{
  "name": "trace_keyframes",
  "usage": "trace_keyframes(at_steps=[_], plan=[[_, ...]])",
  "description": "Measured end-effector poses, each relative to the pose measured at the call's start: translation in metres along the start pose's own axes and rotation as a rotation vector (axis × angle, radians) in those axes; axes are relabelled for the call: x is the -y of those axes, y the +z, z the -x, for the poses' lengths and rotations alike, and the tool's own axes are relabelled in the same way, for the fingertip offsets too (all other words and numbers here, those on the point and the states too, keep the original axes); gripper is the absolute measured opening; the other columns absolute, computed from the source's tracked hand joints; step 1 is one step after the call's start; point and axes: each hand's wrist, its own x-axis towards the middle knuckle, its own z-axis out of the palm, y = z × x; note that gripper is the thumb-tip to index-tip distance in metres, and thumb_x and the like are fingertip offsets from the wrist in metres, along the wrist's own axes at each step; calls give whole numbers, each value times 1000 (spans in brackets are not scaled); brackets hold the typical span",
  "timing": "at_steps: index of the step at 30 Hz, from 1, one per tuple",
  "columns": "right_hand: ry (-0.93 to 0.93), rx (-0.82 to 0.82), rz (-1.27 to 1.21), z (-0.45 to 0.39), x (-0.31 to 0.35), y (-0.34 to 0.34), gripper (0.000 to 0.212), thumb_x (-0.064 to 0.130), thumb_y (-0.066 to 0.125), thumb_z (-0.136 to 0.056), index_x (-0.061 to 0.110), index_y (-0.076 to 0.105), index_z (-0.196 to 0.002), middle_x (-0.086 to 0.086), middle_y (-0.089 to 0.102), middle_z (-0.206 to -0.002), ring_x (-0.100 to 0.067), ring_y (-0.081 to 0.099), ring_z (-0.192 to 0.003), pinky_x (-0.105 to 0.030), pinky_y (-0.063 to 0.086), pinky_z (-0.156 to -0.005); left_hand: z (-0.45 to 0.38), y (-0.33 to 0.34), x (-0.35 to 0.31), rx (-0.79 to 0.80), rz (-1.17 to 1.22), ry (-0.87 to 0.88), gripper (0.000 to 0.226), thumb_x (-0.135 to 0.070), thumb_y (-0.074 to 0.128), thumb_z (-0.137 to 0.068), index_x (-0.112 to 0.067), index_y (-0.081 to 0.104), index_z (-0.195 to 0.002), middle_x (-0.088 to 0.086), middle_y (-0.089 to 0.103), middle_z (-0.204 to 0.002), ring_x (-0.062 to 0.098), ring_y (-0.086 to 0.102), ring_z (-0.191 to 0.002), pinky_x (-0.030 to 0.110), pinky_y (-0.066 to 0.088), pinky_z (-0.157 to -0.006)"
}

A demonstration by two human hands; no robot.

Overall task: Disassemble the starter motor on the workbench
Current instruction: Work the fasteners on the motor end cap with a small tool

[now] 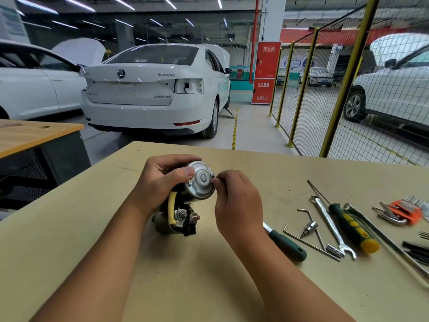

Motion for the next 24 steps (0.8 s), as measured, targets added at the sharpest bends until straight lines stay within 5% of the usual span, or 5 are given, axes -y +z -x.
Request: trace_keyframes(at_steps=[4,9,19,21,24], plan=[[-22,-4,11,1,0,0,9,8,59,-98,5,67,-97,-7,66,-93,-35,58,-74,-45,49,-61,0,-1,1,2,-1,5,43,-37,74,-71,-14,80,-107,8,80,-104,22,77,-98,23,58,-79],[68,-21,-102,0,-2,0,12,16,64,-98,7,66,-89,-2,63,-83,-18,52,-75,-29,36,-68,0,-1,2,5,-12,13,44,-37,74,-72,-12,79,-107,8,80,-104,22,77,-98,24,59,-79],[-60,-41,-8,1,0,2,8,0,62,-94,2,69,-95,-10,67,-92,-34,60,-76,-47,49,-64,-4,-4,7,-31,-66,0,30,-27,60,-95,-5,78,-106,13,80,-102,26,75,-98,32,60,-86],[-38,-45,-33,2,0,2,10,0,61,-95,4,70,-98,-8,68,-94,-29,60,-79,-40,49,-70,-4,-3,7,-34,-86,7,30,-25,58,-96,-5,79,-104,12,80,-100,24,75,-97,30,59,-85],[74,-68,-130,1,-1,4,7,8,64,-96,8,70,-92,1,65,-84,-11,53,-77,-13,38,-71,-5,-4,10,-30,-88,14,29,-25,58,-97,-6,79,-103,12,80,-98,23,76,-94,27,58,-82]])
